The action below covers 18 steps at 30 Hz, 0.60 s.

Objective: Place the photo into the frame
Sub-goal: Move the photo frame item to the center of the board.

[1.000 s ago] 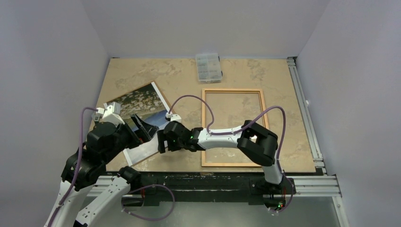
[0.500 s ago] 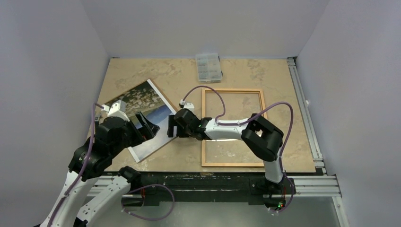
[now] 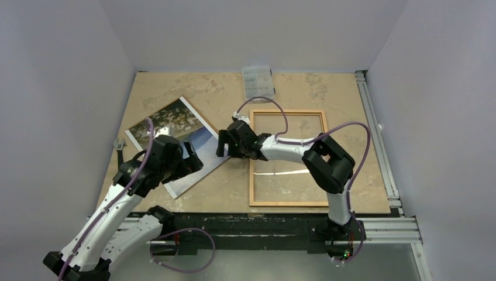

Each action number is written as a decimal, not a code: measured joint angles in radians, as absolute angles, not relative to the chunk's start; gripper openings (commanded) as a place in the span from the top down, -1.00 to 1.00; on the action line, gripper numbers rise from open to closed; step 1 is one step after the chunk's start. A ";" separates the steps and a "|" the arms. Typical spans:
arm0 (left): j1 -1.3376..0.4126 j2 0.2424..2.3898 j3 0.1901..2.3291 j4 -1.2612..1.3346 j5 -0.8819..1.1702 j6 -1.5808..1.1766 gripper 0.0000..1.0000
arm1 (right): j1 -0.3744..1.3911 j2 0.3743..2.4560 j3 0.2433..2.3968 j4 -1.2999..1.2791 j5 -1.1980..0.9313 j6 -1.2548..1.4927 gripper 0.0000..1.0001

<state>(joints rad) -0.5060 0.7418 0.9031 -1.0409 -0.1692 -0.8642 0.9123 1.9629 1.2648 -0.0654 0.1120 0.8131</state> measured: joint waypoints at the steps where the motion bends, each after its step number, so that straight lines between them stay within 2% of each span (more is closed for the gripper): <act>1: -0.506 0.758 0.897 -1.042 -0.170 -0.867 -0.99 | 0.899 1.963 1.267 -0.071 0.105 0.804 -0.77; 10: -0.483 0.914 0.829 -1.002 -0.160 -0.875 -1.00 | 0.793 1.962 1.320 -0.121 0.007 0.703 -0.73; 18: -0.299 0.990 0.648 -0.927 -0.104 -0.877 -1.00 | 0.792 1.997 1.493 -0.204 -0.036 0.599 -0.73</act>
<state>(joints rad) -0.2985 0.9901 0.6483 -0.9272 -0.1040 -0.8768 0.7918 1.9972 1.4929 -0.2043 -0.0364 0.5987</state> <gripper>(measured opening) 0.998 0.867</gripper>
